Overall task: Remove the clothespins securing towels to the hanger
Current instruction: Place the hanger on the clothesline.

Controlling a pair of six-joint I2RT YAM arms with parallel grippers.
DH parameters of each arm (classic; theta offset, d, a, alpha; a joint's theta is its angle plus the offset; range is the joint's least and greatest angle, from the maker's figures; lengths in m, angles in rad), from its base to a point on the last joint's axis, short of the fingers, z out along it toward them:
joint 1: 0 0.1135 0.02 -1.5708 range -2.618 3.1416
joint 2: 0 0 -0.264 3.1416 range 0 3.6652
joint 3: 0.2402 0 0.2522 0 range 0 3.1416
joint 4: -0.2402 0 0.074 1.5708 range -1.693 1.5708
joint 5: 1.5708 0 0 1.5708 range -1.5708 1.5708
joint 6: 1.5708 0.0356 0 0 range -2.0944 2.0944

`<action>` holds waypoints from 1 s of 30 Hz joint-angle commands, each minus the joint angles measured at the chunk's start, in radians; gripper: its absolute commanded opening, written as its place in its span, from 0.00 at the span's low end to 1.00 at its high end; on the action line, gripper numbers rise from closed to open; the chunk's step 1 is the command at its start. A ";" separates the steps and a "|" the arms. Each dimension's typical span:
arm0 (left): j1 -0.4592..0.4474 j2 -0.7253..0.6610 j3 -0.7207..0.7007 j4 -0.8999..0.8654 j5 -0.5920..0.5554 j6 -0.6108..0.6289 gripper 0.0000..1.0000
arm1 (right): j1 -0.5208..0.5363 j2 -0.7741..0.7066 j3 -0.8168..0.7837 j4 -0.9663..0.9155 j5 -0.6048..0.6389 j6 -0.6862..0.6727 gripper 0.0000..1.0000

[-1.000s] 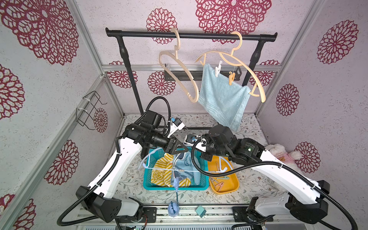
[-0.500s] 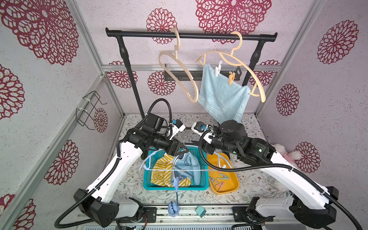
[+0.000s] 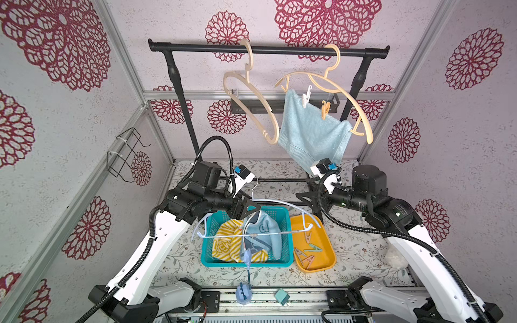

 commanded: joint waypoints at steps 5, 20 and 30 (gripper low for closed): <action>-0.005 -0.021 0.049 0.010 -0.024 0.041 0.00 | -0.024 0.024 -0.041 -0.038 -0.252 0.070 0.71; -0.005 -0.009 0.083 0.000 -0.056 0.061 0.00 | -0.023 -0.016 -0.170 0.050 -0.337 0.139 0.60; -0.005 -0.008 0.097 0.001 -0.084 0.060 0.00 | -0.021 -0.019 -0.179 0.061 -0.373 0.145 0.55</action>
